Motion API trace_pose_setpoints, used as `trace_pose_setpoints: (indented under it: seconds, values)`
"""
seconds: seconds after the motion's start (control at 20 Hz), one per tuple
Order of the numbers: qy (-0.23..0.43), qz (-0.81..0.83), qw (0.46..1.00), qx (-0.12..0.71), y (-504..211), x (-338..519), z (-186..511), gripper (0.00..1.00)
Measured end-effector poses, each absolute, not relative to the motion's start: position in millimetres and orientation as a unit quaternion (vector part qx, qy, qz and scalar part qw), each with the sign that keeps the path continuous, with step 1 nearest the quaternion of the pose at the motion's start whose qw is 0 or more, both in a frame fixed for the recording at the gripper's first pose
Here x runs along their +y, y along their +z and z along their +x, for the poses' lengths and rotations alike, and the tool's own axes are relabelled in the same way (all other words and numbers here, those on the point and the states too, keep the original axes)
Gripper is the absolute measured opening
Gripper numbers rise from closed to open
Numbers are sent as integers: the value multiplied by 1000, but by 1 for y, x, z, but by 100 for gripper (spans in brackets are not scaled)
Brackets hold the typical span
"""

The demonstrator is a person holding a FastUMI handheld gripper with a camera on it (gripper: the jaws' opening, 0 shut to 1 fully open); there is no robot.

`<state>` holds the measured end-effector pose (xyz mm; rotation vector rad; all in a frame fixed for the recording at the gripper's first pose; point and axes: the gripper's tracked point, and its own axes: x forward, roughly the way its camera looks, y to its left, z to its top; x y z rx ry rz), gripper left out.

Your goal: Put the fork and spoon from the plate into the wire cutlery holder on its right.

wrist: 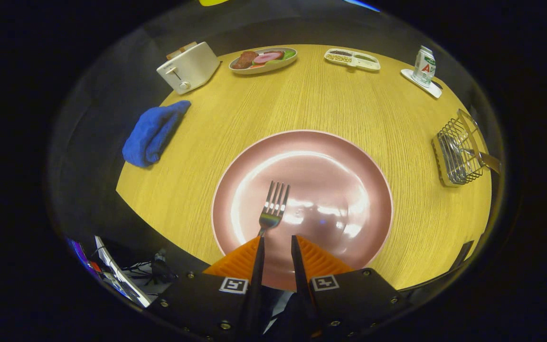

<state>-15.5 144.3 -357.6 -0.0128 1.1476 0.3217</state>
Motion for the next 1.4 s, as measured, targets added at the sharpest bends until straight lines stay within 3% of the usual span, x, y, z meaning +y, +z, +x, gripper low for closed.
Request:
trace_pose_setpoints:
  seconds: [1.0, 1.05, 1.15, 1.2, 1.4]
  values:
    - [132, 43, 803, 580, -369, 177, -21, 34]
    - [130, 41, 801, 583, -371, 179, -22, 19]
    - [135, 52, 804, 577, -368, 181, -25, 18]
    - [139, 61, 800, 580, -368, 182, -24, 3]
    - [153, 72, 812, 558, -360, 185, -17, 3]
